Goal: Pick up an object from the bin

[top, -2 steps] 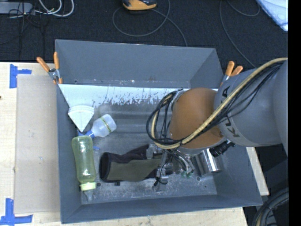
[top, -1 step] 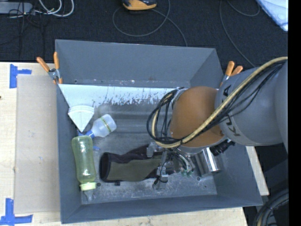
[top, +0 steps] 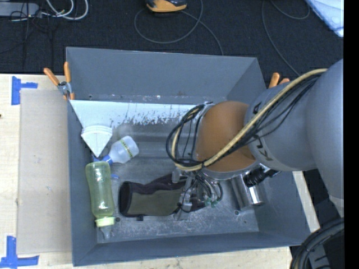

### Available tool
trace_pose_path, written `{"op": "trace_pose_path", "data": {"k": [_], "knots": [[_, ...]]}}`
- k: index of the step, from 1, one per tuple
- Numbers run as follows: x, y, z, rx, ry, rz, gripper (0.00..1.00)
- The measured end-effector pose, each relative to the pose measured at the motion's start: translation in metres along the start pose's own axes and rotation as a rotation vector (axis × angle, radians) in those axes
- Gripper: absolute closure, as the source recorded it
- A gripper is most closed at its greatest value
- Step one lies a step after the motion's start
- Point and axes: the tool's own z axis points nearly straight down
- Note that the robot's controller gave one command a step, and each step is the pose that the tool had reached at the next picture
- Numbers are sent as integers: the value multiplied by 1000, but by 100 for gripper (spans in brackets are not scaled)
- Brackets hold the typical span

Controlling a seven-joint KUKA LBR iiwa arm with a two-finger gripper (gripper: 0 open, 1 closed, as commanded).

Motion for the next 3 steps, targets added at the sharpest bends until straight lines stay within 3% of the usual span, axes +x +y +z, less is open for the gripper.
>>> {"op": "trace_pose_path", "data": {"k": [1,2,3], "knots": [[-11,1,24,3,10,127,0],[-68,51,15,-1,0,-245,100],[-68,51,15,-1,0,-244,100]]}}
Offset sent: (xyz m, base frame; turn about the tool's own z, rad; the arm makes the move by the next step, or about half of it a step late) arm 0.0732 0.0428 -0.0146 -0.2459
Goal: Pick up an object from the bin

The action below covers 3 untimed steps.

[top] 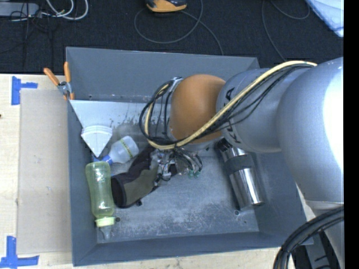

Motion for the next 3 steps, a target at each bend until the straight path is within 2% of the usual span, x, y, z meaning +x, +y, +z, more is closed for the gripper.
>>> {"op": "trace_pose_path", "data": {"k": [1,2,3], "knots": [[-9,5,8,2,-1,-102,100],[-20,24,17,2,-1,-254,100],[-26,33,18,3,13,-108,100]]}}
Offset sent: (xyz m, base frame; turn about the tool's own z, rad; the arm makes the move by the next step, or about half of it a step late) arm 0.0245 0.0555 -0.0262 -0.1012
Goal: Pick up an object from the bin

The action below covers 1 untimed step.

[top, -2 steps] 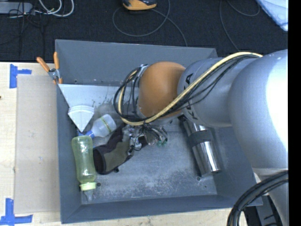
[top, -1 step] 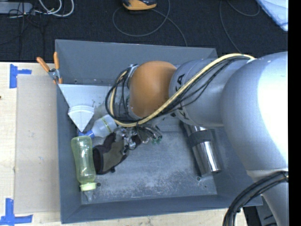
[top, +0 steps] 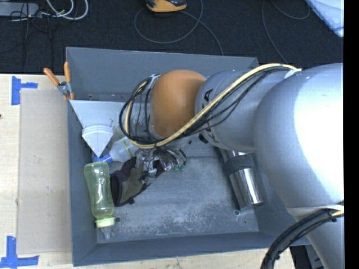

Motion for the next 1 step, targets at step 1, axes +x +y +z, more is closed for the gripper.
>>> {"op": "trace_pose_path", "data": {"k": [1], "knots": [[4,-5,-18,0,-11,-73,100]]}}
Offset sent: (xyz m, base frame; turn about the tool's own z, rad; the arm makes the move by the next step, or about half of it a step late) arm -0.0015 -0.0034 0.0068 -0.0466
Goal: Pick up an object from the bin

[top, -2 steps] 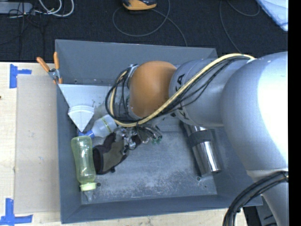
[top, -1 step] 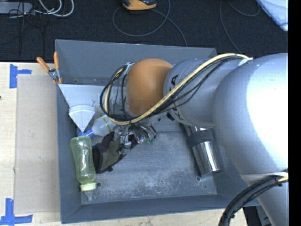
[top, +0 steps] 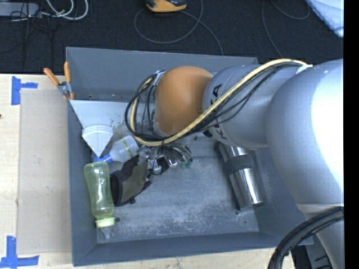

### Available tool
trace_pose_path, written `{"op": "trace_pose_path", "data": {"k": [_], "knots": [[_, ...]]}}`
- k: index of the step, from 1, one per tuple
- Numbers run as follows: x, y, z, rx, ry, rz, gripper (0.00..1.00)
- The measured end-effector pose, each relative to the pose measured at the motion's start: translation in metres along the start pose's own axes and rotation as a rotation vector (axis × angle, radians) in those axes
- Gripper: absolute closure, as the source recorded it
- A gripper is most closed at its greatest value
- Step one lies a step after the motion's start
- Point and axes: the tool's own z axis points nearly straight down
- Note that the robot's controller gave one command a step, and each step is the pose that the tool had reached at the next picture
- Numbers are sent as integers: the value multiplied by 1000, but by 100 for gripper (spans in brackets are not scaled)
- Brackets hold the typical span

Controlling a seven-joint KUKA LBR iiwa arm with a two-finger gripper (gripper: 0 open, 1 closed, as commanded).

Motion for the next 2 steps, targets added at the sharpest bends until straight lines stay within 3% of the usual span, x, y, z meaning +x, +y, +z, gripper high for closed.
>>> {"op": "trace_pose_path", "data": {"k": [1,2], "knots": [[-2,0,-3,0,0,3,100],[-4,6,14,2,2,-141,100]]}}
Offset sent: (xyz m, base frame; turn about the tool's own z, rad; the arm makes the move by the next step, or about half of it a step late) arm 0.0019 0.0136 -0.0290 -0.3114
